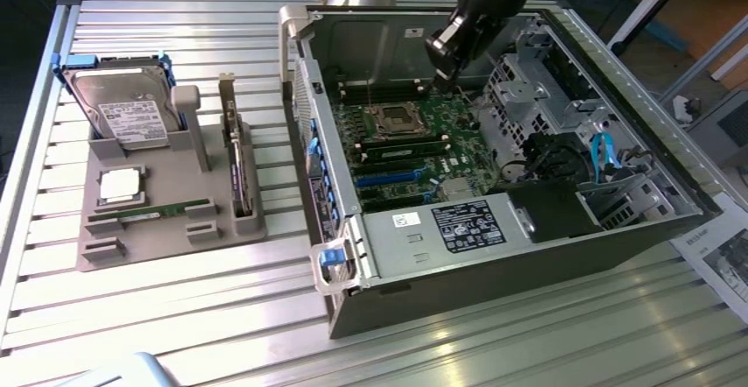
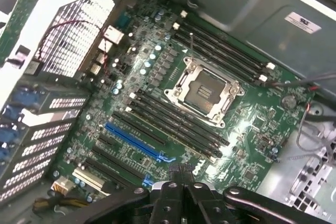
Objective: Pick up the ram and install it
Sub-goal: 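Press down the ram until it locks into place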
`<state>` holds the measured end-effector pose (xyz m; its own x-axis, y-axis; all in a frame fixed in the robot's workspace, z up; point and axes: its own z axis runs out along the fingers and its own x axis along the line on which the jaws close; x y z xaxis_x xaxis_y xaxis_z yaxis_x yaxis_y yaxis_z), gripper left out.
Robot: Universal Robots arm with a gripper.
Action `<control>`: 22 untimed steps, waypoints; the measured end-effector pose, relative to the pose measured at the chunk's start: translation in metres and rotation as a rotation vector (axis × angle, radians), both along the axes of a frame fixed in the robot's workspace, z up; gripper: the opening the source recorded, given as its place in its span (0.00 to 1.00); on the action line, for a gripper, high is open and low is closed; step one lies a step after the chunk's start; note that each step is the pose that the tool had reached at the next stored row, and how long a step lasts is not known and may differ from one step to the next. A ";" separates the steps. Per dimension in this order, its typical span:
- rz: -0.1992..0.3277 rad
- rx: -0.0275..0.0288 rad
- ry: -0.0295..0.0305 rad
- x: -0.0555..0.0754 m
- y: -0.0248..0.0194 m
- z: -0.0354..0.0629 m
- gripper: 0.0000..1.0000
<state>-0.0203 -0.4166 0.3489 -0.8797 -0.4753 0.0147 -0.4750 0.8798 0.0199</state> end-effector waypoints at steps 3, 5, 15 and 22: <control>-0.065 0.0000 -0.0009 0.000 0.0000 0.0000 0.10; -0.133 0.0000 -0.0025 0.000 0.0000 0.0000 0.10; -0.329 0.0006 -0.0120 0.000 0.0003 -0.0001 0.10; -0.438 0.0018 -0.0230 0.000 0.0004 0.0000 0.10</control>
<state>-0.0203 -0.4162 0.3488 -0.9983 -0.0577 -0.0077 -0.0578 0.9982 0.0154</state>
